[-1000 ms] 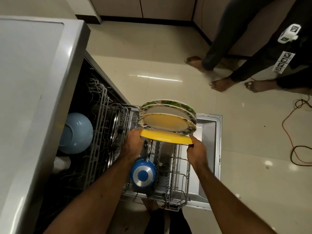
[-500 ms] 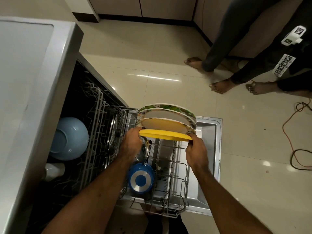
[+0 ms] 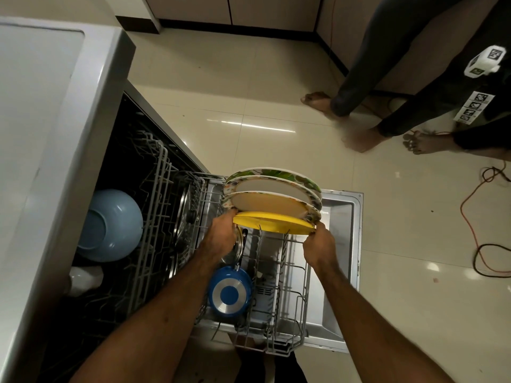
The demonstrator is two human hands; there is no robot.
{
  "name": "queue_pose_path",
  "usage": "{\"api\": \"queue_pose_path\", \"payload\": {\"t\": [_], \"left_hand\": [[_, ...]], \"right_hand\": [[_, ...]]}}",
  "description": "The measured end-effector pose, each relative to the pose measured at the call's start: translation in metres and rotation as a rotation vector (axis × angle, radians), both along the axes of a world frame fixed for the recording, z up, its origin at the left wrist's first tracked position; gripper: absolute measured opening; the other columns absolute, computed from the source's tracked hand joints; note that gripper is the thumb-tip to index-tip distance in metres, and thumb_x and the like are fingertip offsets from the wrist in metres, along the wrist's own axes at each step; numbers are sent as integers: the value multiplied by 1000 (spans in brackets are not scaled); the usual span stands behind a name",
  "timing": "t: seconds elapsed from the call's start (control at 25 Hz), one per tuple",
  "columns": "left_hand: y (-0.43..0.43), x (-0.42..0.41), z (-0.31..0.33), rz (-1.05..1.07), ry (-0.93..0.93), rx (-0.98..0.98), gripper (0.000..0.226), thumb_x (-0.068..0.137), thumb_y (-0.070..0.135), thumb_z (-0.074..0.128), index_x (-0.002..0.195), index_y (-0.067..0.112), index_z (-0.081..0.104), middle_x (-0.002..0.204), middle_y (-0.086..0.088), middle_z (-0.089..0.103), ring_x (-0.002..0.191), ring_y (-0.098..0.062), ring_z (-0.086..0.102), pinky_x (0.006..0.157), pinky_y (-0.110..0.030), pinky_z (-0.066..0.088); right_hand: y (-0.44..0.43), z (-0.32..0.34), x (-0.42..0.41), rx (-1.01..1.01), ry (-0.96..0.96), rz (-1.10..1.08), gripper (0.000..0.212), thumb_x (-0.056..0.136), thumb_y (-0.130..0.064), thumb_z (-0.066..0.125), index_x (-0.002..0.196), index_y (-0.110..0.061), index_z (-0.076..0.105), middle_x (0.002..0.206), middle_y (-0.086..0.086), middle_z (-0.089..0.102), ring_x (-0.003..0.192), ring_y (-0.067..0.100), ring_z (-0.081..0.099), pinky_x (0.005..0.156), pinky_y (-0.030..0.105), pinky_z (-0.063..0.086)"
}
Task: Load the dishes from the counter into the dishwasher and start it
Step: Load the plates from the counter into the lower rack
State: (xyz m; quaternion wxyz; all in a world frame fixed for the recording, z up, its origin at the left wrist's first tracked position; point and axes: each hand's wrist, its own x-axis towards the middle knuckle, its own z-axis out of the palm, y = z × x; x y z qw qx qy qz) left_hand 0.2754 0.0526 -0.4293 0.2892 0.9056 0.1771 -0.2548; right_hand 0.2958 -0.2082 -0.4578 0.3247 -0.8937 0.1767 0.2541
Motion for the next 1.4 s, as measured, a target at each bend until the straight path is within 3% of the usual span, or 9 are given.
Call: {"api": "queue_pose_path", "payload": {"t": [0.12,0.24,0.36,0.44,0.52,0.72,0.88,1.12,1.4], "left_hand": [[-5,0,4,23,12,-46,54,102,1,50,150,26,44,105,-6,64,77,-13,61,63,-25,56],[-9,-5,13,5,32,-46,60,101,1,52,156,20,34,131,-11,60,102,-21,64,89,-36,59],[-11,-11,26,-30,42,-4,69,98,3,59,159,15,28,156,-10,44,137,-27,50,114,-43,45],[-13,-16,44,-56,30,20,73,98,7,60,160,16,24,164,-8,34,147,-28,41,118,-45,40],[-16,-21,61,-149,26,52,75,100,12,58,163,15,17,169,-7,21,152,-27,31,123,-42,33],[-23,-31,130,-298,-57,180,83,101,24,60,165,17,8,172,-5,8,155,-25,24,124,-41,31],[-19,-42,197,-380,-125,234,88,97,18,60,165,20,4,172,-3,5,156,-25,16,126,-49,22],[1,-75,286,-552,-206,394,91,101,32,55,164,18,-9,172,-4,-12,159,-23,-7,128,-44,1],[36,-151,365,-457,-302,563,70,105,42,34,164,13,10,172,-8,11,159,-25,10,127,-48,20]], "right_hand": [[3,3,-7,98,-29,-22,52,96,7,53,143,-15,48,99,3,63,87,25,66,79,43,60],[3,11,-17,120,-55,14,64,96,4,57,151,-21,39,115,5,64,97,25,67,81,37,57],[3,27,-25,96,-73,73,70,94,2,59,155,-21,33,135,5,58,104,23,64,86,35,55],[5,46,-30,11,-70,184,76,93,4,58,159,-18,26,150,8,47,103,25,65,81,38,59],[10,63,-33,-78,-83,312,79,94,2,57,162,-16,20,167,7,28,125,31,61,92,44,60],[28,132,-29,-185,-210,545,76,105,-28,54,166,-9,13,173,13,13,160,30,14,129,41,22],[44,183,-31,-295,-416,760,81,104,-44,48,166,-9,10,174,15,2,161,32,2,130,51,12],[84,270,-44,-166,-662,971,76,109,-55,36,167,-16,4,175,7,-6,161,25,-6,131,49,4],[126,339,-80,-69,-819,1199,69,112,-53,21,167,-17,0,175,3,-10,161,20,-12,130,47,2]]}}
